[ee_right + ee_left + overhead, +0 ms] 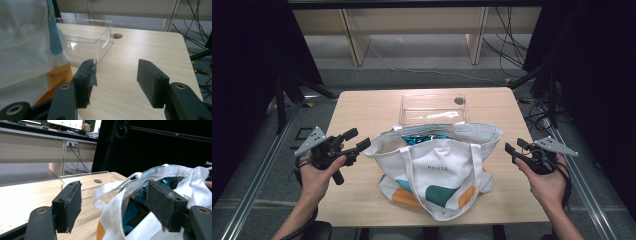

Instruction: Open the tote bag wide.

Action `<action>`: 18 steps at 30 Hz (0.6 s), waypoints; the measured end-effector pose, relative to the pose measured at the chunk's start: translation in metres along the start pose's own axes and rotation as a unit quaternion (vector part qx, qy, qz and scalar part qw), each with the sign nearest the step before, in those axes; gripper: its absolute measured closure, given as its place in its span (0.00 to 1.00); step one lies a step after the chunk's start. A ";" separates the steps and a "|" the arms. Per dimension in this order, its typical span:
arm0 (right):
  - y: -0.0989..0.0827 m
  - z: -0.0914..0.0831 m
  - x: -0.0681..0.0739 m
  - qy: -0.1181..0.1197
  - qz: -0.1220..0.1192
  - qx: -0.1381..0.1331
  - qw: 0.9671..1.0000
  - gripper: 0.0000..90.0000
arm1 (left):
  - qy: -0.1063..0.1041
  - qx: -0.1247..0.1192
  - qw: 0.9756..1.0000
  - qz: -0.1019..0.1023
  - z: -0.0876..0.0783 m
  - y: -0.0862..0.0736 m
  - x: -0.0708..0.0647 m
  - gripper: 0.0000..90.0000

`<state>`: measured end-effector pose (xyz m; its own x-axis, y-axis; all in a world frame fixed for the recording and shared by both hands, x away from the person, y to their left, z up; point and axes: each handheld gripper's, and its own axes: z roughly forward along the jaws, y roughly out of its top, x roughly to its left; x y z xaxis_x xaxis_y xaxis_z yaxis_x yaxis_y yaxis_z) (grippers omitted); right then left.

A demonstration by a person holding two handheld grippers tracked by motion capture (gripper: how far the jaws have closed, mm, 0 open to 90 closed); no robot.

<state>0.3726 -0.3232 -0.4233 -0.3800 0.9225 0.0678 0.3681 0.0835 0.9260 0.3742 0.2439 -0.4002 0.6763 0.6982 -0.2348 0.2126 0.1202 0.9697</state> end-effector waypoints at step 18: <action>0.001 0.001 0.004 -0.005 -0.002 0.006 1.000 0.54 | -0.066 0.002 0.997 0.036 0.011 0.017 -0.048 0.47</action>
<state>0.3723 -0.3195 -0.4229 -0.3731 0.9258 0.0609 0.3768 0.0912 0.9218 0.3531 0.2047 -0.3732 0.7766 0.6061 -0.1718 0.1630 0.0701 0.9841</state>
